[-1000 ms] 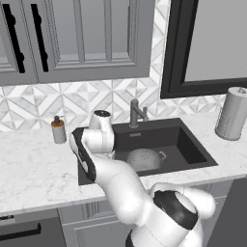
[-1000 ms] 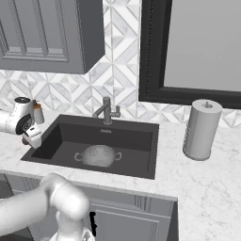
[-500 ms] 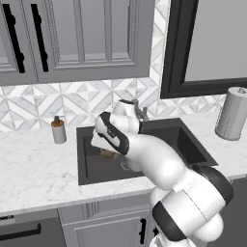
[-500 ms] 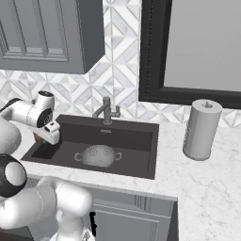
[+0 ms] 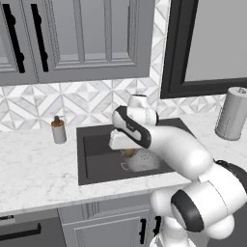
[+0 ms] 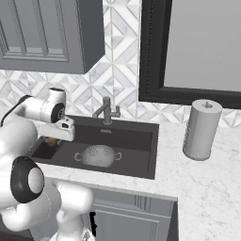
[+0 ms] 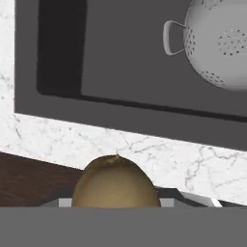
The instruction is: Put the colander in the sink, put the kiwi in the colander, and turn on the sink faucet and pour water over the colander.
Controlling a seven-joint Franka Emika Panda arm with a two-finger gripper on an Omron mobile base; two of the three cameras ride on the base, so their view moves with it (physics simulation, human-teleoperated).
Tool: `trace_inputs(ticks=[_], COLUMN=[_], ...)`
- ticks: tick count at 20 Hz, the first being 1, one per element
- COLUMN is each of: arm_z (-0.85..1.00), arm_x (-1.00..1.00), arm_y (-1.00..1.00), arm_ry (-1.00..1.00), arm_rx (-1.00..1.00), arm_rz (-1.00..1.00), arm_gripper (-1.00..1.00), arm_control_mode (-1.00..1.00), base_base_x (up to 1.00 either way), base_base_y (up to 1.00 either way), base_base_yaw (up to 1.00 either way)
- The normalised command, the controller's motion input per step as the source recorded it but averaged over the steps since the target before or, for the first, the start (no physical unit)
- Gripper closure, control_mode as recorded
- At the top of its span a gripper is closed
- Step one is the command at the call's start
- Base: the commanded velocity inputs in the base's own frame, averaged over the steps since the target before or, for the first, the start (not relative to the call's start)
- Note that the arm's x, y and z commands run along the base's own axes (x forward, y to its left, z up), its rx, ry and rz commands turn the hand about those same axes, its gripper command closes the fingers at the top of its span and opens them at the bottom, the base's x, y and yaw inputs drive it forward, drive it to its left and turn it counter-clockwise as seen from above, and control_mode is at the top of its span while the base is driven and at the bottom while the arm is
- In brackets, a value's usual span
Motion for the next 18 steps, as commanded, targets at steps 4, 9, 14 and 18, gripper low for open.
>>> trace_inputs(ticks=[4,9,14,18], arm_z=[0.03,0.09,0.07,0.06], arm_x=[-0.27,-0.23,-0.04,0.00], arm_y=[-0.74,-0.73,-0.84,-0.92], arm_ry=[-0.06,-0.09,0.00,0.00], arm_rx=[-0.01,0.00,0.00,0.02], arm_rz=[0.37,0.29,0.12,0.07], arm_gripper=[1.00,1.00,1.00,1.00], arm_control_mode=[-1.00,-1.00,-1.00,-1.00], base_base_x=[0.00,0.00,0.00,0.00], base_base_y=[0.00,0.00,0.00,0.00], base_base_yaw=[0.00,0.00,0.00,0.00])
